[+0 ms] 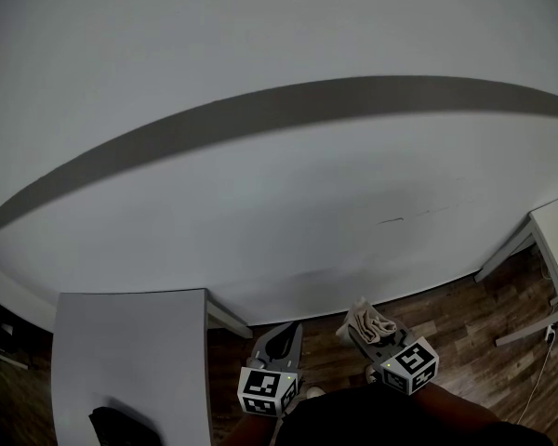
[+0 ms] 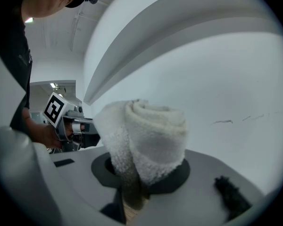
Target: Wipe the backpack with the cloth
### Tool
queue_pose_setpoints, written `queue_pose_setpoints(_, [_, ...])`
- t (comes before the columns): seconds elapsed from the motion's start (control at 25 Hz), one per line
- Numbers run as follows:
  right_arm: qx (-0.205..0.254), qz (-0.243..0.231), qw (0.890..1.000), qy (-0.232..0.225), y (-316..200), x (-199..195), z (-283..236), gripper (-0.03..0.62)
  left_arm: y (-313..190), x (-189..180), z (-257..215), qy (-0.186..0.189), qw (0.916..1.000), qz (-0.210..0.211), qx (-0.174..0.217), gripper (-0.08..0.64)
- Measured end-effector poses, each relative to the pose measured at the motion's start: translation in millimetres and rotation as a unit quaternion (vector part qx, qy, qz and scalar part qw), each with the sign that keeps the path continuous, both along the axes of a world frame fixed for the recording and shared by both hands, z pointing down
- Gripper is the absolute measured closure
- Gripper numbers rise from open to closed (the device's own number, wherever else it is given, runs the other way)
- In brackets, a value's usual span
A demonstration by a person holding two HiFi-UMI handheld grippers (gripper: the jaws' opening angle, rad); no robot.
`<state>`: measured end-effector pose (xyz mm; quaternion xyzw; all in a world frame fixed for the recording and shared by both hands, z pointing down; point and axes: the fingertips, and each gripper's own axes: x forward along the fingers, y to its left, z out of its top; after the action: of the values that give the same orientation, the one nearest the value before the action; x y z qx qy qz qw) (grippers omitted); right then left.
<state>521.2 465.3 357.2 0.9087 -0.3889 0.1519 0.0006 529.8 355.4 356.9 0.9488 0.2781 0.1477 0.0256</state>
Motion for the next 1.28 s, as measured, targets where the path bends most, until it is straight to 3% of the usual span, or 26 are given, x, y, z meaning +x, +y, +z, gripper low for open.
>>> queue_pose_setpoints(0.32, [0.017, -0.033, 0.999, -0.009, -30, -18, 11, 0.503, -28, -22, 8, -0.005, 0.9994, -0.035, 0.004, 0.554])
queue_pose_setpoints(0.68, [0.007, -0.129, 0.992, -0.013, -64, -28, 15, 0.503, -59, -52, 8, -0.005, 0.9915, -0.130, -0.002, 0.554])
queue_pose_setpoints(0.96, [-0.003, -0.217, 0.976, -0.017, -69, -35, 12, 0.503, -58, -77, 7, -0.011, 0.9765, -0.215, -0.016, 0.554])
queue_pose_setpoints(1.28, [-0.009, -0.314, 0.949, -0.015, -68, -46, 12, 0.503, -46, -110, 7, -0.007, 0.9502, -0.311, -0.019, 0.554])
